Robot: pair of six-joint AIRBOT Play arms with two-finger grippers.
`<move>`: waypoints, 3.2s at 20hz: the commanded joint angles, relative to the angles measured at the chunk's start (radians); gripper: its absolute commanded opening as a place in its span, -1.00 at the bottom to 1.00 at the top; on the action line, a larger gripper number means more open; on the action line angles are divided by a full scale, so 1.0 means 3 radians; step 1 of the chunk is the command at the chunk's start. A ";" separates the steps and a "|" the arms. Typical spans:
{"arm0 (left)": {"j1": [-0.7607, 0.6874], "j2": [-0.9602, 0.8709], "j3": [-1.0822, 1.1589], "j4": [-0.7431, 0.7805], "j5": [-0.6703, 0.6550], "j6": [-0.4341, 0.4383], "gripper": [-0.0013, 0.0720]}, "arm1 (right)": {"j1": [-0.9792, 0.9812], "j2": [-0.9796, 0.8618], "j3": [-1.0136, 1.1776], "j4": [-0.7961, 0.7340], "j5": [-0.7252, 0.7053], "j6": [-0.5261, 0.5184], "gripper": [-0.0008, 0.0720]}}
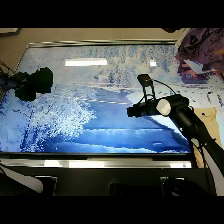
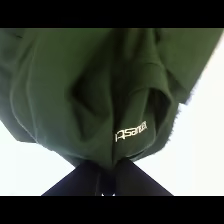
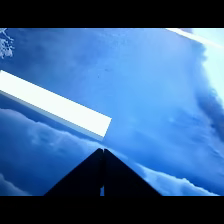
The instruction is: Fold the clothes and pants, and hang the long-sleeved shirts on hangers.
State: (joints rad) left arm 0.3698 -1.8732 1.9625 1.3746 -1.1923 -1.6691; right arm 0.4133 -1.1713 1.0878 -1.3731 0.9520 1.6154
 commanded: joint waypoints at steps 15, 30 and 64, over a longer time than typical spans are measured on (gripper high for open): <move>-0.3168 0.3085 -0.4283 -0.1110 0.1362 -0.1239 -0.91 | 0.0003 -0.0001 0.0003 0.0001 0.0000 0.0000 -0.89; -0.1779 0.3983 -0.4269 -0.0799 0.0937 -0.1151 1.00 | 0.0003 -0.0001 0.0003 0.0286 -0.0136 0.0003 -0.89; 0.0327 0.3726 -0.4270 -0.0704 0.0409 -0.0268 1.00 | 0.0849 -0.0576 -0.0793 0.1882 -0.1395 0.0734 -0.90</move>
State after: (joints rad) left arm 0.4652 -0.7506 0.6819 1.1637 -1.0958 -1.7500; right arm 0.8001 -1.4254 0.8413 -0.5209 0.3756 1.6844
